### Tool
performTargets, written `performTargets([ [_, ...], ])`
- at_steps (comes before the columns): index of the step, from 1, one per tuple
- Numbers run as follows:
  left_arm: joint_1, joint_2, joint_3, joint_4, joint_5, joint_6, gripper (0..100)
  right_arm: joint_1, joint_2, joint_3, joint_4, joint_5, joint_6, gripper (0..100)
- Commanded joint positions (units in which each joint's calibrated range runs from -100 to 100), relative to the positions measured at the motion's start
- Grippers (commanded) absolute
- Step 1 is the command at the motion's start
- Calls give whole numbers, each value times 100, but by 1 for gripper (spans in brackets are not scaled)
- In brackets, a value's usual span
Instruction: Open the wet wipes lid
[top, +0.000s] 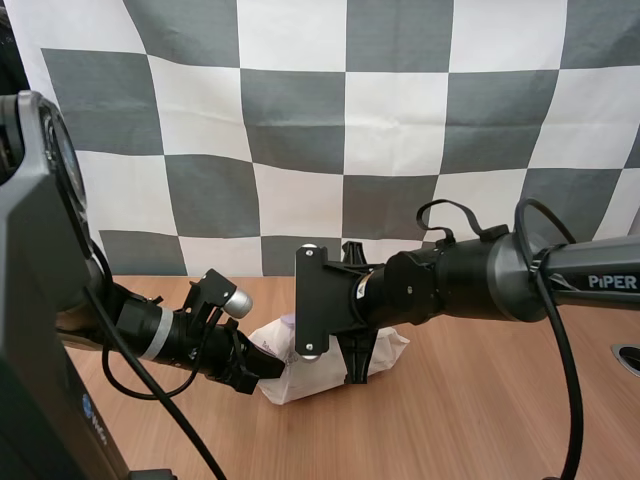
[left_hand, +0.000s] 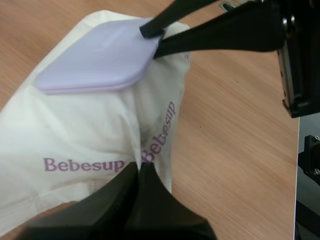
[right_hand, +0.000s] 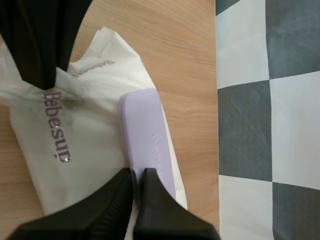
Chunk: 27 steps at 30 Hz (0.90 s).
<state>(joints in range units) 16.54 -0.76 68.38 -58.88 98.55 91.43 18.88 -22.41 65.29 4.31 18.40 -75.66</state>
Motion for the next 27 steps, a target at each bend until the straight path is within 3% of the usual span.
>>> performTargets([
  [1,-5,6,4,30,-104,-2,0,2,-9,-98,2,-53,24,0],
  [12,-5,6,4,118,-422,-2,0,-8,16,-322,2,-131,241,0],
  [27,-5,6,101,324,-607,14,0,-339,16,-322,6,-772,267,0],
])
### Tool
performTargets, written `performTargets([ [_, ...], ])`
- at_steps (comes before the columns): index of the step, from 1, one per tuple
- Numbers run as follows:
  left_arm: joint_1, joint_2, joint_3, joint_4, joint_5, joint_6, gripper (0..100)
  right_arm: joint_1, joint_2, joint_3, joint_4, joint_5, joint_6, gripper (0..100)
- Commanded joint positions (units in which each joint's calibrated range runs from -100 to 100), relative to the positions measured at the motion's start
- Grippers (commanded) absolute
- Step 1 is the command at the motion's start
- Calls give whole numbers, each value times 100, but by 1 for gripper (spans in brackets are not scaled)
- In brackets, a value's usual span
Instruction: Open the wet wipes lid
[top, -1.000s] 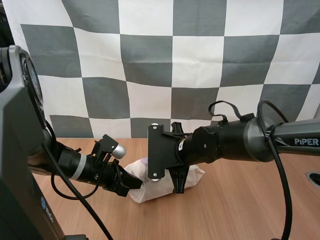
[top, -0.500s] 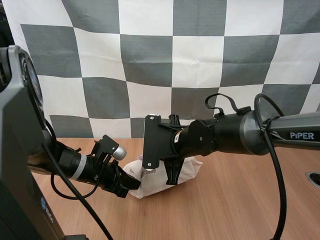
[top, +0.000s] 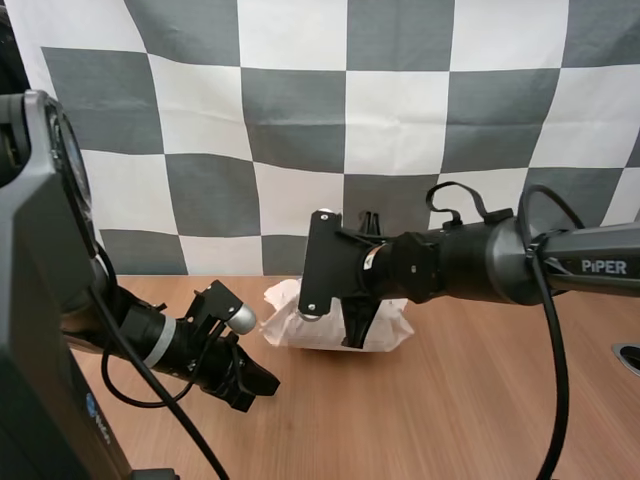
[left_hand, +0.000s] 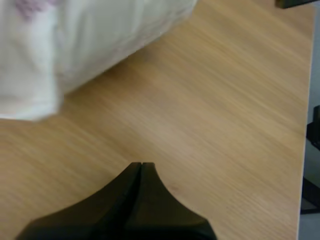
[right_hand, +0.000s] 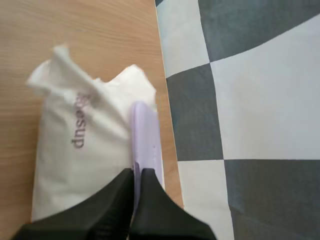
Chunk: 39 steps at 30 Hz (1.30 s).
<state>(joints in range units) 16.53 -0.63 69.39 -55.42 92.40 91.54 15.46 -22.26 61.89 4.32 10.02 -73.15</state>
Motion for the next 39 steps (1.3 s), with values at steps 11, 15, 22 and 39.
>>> performTargets([
  [11,-3,-7,-119,-304,-140,-28,2,3,12,17,6,2306,16,0],
  [15,-3,-65,-261,-304,-140,-97,17,3,12,17,6,3072,39,0],
  [22,-3,-285,-271,-424,-273,-98,60,3,0,17,6,3424,51,0],
  [39,-109,-179,-271,-994,-679,180,72,11,-104,17,51,3460,51,0],
])
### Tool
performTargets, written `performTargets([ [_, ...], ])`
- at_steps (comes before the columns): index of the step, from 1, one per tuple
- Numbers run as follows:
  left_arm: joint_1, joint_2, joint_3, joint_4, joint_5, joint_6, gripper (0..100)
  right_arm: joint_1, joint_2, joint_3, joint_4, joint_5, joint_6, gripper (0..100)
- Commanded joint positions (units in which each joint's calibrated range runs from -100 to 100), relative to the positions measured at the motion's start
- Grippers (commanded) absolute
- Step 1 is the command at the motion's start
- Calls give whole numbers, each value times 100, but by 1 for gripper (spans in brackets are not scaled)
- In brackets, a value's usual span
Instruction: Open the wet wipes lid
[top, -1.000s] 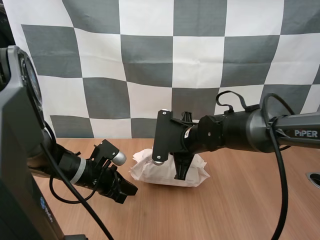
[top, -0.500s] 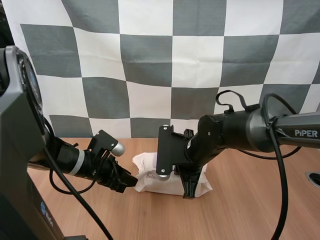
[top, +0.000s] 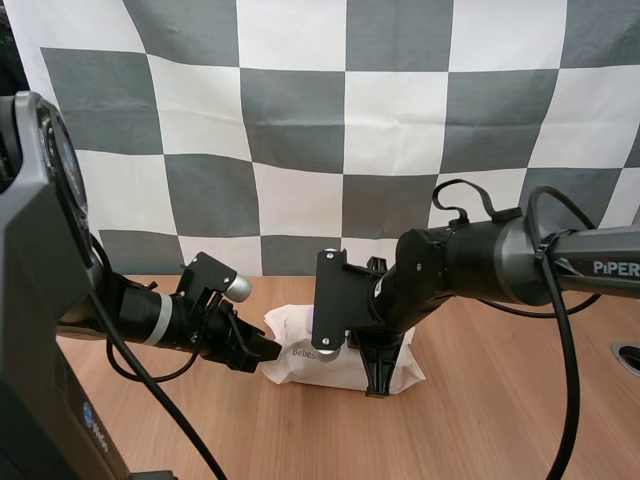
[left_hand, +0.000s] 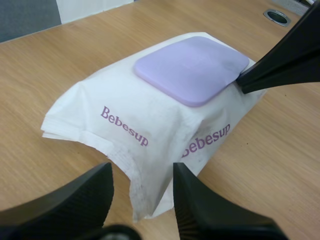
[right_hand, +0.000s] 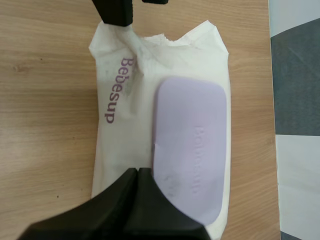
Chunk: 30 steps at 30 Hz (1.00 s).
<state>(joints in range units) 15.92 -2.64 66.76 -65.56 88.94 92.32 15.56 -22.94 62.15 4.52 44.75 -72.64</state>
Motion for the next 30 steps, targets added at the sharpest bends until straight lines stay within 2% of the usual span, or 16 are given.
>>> performTargets([
  [1,-92,84,-8,68,-445,102,75,1,-64,-9,31,-12,1,0],
  [3,-203,168,-8,100,-596,102,79,1,-159,-9,31,-12,1,0],
  [6,-298,187,-8,100,-674,102,79,1,-288,-9,31,-12,1,0],
  [15,-306,211,-299,-121,-723,102,79,1,-612,-9,114,18,1,0],
  [17,-357,237,-340,-150,-741,102,79,1,-649,-9,114,18,23,0],
  [25,-755,460,-340,-139,-1020,102,79,1,-647,-9,114,18,109,0],
  [30,-798,460,-355,-257,-1185,102,79,1,-647,-9,114,18,109,0],
])
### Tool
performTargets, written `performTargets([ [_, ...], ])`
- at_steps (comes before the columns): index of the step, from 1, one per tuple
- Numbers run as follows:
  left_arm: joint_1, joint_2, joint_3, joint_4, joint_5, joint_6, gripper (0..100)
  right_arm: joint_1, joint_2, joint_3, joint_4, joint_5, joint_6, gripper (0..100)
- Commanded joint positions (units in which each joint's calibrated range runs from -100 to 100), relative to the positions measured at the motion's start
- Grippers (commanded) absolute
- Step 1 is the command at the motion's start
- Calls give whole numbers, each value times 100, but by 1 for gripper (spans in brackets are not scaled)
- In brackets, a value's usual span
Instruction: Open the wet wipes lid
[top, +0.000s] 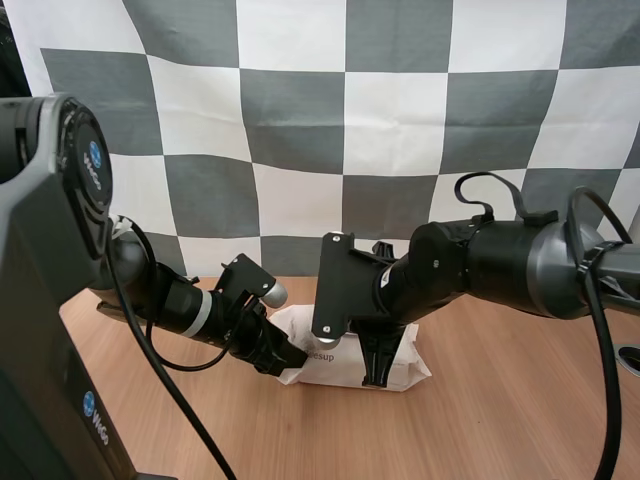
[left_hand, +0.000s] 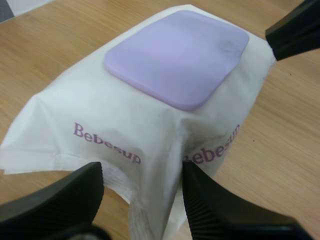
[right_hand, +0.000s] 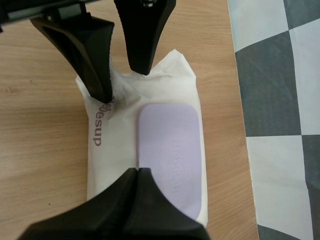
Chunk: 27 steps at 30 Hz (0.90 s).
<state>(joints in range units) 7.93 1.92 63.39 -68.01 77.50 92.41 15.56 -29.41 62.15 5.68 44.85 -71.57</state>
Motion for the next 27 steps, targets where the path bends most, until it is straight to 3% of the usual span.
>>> performTargets([
  [1,1,5,-17,-11,-41,93,78,1,0,-9,-2,8,2,0],
  [4,1,5,-17,-11,34,93,61,1,0,-9,-2,-11,3,0],
  [7,1,5,-17,-11,-100,93,23,1,0,-9,-2,-139,3,0],
  [8,1,5,-17,-11,-152,93,5,1,0,-9,-2,-163,3,0],
  [9,1,5,0,15,-219,93,0,1,0,-9,-2,-163,3,0],
  [15,8,5,92,568,-206,-158,0,1,0,-9,-2,-158,3,0],
  [16,8,5,102,654,-185,-219,0,1,0,-9,-2,-106,3,4],
  [19,8,5,102,922,36,-397,0,1,0,-9,11,62,10,40],
  [21,8,5,102,1047,250,-457,0,1,0,-9,102,60,169,57],
  [23,8,5,102,1091,426,-493,0,1,0,-9,167,60,195,62],
  [27,8,5,102,1114,652,-567,0,1,180,-9,166,-12,195,60],
])
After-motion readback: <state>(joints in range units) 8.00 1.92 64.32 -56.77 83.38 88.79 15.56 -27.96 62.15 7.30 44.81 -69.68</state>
